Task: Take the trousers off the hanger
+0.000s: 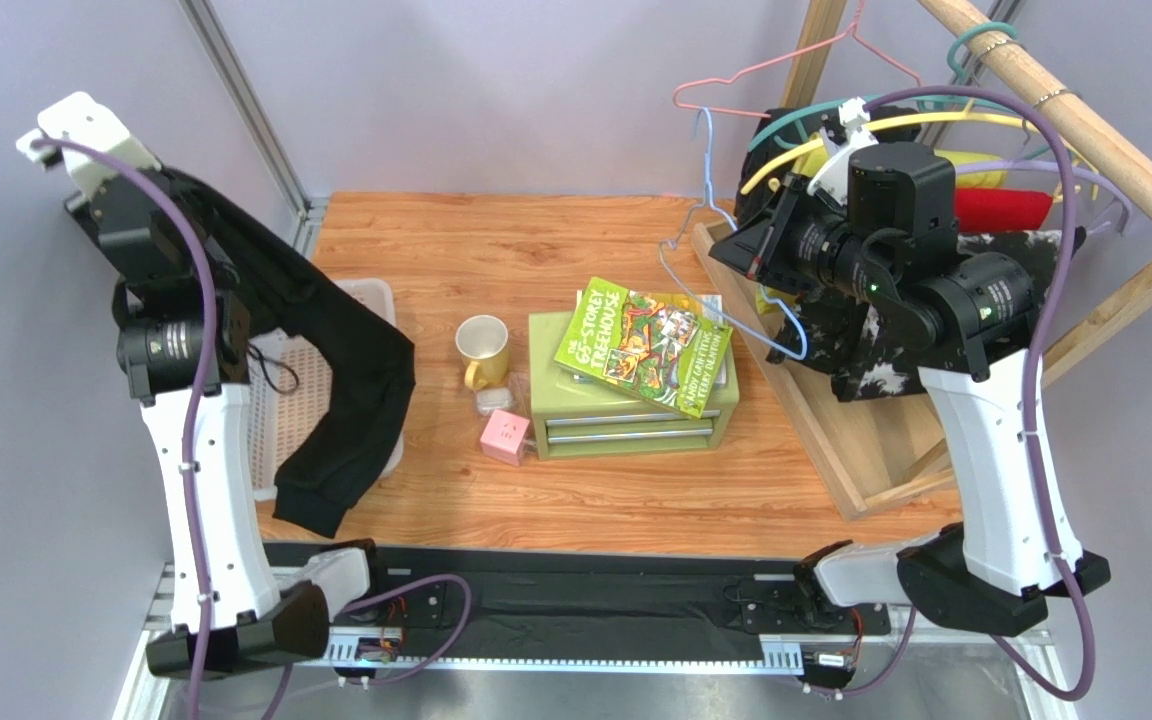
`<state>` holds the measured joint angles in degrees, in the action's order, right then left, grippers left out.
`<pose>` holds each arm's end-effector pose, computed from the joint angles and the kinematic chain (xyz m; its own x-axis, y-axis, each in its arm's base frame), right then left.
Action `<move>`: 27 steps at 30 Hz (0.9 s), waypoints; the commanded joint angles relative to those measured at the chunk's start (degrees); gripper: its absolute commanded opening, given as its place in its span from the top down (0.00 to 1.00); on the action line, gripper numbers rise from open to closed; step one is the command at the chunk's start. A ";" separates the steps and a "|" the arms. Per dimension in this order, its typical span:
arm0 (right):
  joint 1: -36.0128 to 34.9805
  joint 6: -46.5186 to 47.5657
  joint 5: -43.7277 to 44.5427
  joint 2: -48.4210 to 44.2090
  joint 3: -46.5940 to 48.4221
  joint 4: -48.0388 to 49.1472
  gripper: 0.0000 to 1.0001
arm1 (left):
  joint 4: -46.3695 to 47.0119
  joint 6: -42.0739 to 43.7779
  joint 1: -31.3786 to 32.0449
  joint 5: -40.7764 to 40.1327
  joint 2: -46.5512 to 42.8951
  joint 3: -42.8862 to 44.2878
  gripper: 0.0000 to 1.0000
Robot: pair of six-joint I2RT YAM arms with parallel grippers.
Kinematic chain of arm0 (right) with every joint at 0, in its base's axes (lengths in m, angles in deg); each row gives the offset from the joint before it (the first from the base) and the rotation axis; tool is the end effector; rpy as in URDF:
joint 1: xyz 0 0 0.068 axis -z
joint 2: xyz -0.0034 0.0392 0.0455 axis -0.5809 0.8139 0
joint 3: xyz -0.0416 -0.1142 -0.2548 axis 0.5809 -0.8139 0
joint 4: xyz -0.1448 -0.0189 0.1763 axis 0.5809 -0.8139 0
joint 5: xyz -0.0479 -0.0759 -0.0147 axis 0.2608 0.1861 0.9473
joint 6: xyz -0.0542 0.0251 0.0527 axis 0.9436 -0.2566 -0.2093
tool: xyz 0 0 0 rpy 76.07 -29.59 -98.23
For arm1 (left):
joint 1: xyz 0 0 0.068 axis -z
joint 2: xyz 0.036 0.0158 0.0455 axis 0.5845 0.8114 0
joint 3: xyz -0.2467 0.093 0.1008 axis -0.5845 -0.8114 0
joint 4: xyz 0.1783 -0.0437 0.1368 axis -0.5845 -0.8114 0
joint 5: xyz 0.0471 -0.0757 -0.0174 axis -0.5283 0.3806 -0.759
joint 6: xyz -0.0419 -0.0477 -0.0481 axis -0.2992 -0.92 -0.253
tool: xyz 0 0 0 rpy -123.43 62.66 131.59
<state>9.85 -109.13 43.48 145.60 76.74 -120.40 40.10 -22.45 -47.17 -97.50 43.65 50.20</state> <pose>0.1796 0.0937 0.4975 -0.6390 0.3277 -0.6959 -0.1747 0.8192 0.5462 0.1806 0.0718 0.5314 0.1882 -0.0764 -0.9792 -0.6443 0.7428 -0.1818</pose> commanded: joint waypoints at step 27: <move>0.18 -2.61 -16.80 -9.90 11.66 -1.71 1.00 | -31.97 -53.18 -3.19 21.60 -9.88 -34.28 0.75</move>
<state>9.82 -110.68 27.86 139.41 83.86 -120.49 13.94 -73.48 -50.03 -78.44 33.20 13.78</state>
